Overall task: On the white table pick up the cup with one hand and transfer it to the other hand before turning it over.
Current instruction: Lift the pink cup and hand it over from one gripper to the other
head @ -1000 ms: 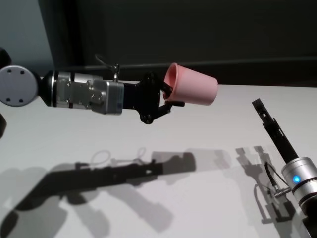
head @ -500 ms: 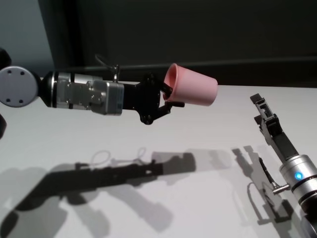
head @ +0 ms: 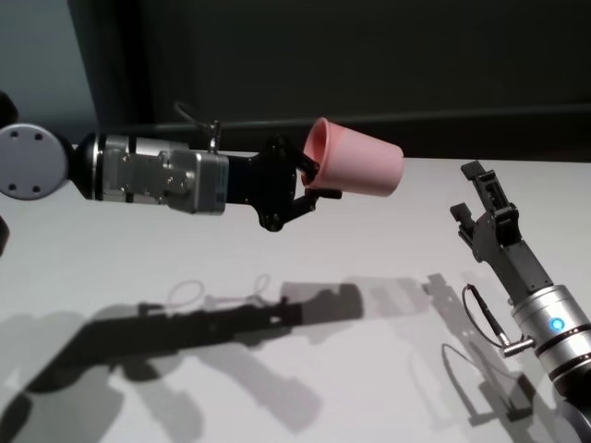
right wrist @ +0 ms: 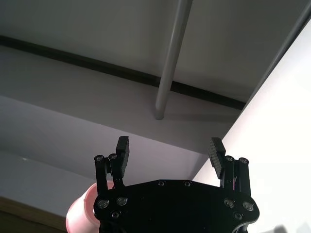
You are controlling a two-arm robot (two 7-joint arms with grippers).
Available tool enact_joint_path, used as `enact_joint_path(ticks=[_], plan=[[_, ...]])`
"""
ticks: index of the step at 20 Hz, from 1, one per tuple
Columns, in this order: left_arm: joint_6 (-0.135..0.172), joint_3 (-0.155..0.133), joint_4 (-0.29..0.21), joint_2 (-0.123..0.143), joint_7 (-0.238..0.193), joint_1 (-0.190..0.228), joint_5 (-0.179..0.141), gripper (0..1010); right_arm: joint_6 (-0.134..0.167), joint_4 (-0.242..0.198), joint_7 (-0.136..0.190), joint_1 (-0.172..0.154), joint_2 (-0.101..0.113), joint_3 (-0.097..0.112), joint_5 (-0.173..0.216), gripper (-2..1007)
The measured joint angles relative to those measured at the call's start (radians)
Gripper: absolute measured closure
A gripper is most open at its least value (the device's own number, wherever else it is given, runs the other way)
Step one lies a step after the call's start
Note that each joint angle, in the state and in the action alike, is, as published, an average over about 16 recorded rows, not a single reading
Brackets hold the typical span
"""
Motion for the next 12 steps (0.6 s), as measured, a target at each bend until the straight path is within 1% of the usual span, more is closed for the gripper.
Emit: enact_joint_path(ticks=[6, 12], plan=[[0.0, 0.0, 0.0, 0.0, 0.0, 0.0, 0.0, 962, 0.052, 0.004, 0.017, 0.002, -0.008, -0.002, 0.092, 3], [0.0, 0.0, 0.0, 0.0, 0.0, 0.0, 0.0, 962, 0.096, 0.01, 0.027, 0.008, -0.006, -0.02, 0.153, 3]])
